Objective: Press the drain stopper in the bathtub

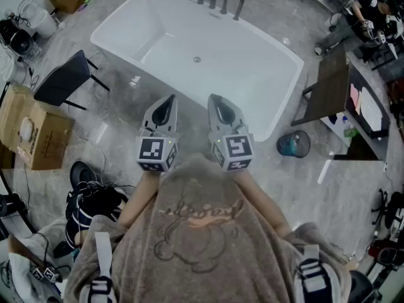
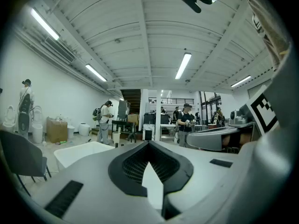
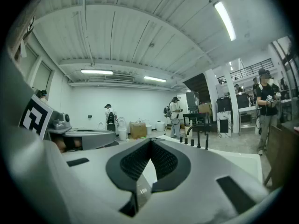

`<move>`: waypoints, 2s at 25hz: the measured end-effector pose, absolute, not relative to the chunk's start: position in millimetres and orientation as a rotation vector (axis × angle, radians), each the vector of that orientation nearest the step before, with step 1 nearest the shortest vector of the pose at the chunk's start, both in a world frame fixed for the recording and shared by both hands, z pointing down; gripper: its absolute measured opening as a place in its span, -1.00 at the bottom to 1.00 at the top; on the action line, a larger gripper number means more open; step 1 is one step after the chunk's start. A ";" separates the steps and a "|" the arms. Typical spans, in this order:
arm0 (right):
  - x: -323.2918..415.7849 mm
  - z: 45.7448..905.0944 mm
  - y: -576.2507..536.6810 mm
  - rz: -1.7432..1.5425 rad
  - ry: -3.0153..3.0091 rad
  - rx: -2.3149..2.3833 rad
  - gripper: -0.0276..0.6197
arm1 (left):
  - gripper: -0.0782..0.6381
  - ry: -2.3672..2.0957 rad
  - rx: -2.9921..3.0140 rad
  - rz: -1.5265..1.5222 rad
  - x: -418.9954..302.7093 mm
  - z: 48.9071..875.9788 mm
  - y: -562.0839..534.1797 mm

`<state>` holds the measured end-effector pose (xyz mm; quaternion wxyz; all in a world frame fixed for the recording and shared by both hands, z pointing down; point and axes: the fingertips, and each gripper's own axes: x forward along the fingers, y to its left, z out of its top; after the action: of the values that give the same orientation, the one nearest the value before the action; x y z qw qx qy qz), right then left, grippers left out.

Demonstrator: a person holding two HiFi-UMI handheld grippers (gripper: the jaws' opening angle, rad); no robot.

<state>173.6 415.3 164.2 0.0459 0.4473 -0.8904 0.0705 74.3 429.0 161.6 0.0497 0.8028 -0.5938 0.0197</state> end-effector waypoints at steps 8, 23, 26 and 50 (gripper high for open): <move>168.2 164.0 414.9 0.209 -2.739 1.353 -0.92 | -0.77 -1.795 2.461 0.069 70.6 161.8 423.7; 142.1 167.7 416.7 0.192 -2.748 1.374 -0.91 | -0.77 -1.652 2.558 0.112 47.4 171.8 420.8; 141.0 170.4 408.8 0.198 -2.741 1.392 -0.91 | -0.77 -1.650 2.566 0.099 43.4 172.2 412.7; 129.9 181.6 258.1 0.221 -2.710 1.459 -0.91 | -0.77 -1.580 2.637 0.085 38.2 166.3 257.5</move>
<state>129.9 258.1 181.6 0.0277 0.4727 -0.8779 0.0715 38.2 257.5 166.3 0.0331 0.8570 -0.5135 0.0277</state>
